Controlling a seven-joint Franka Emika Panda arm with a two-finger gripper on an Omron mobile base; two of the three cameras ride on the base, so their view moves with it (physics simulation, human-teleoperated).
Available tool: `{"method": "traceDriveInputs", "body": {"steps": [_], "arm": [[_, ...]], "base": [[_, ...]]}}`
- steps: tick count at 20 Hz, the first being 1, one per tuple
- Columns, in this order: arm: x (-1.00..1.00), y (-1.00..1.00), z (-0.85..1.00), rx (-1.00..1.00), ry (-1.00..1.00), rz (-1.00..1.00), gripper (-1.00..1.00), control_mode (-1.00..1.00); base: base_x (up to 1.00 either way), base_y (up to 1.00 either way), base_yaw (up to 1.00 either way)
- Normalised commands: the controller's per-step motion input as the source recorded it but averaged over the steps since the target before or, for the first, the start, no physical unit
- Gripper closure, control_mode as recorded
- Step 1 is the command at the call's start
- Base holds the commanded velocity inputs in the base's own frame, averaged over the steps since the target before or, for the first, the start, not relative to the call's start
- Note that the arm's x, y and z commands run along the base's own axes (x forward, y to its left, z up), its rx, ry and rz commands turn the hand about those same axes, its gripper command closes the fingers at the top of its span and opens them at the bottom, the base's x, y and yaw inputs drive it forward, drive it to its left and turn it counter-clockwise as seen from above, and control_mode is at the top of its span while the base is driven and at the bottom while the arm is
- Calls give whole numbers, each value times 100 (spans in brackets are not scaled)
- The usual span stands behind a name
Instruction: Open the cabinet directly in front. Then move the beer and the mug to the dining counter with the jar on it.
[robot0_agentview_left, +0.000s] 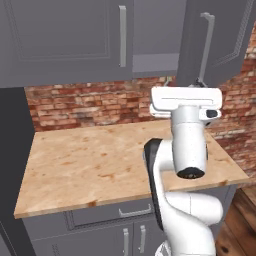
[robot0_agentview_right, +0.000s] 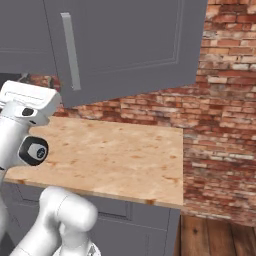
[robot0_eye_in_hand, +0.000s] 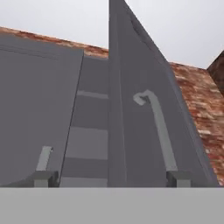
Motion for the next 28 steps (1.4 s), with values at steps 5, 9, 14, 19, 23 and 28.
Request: {"method": "traceDriveInputs", "body": {"steps": [5, 9, 14, 19, 23, 28], "arm": [[0, 81, 2, -6, 11, -70, -100, -100], [18, 53, 14, -2, 56, -68, -100, -100], [37, 35, 41, -3, 56, -37, -100, -100], [-66, -91, 33, 28, 24, -27, -100, -100], [-100, -100, 6, 35, 1, -18, -100, -100], [-99, -100, -2, 29, -3, -11, -100, -100]], "base": [[0, 0, 0], [0, 0, 0], [0, 0, 0], [0, 0, 0], [0, 0, 0], [0, 0, 0]]}}
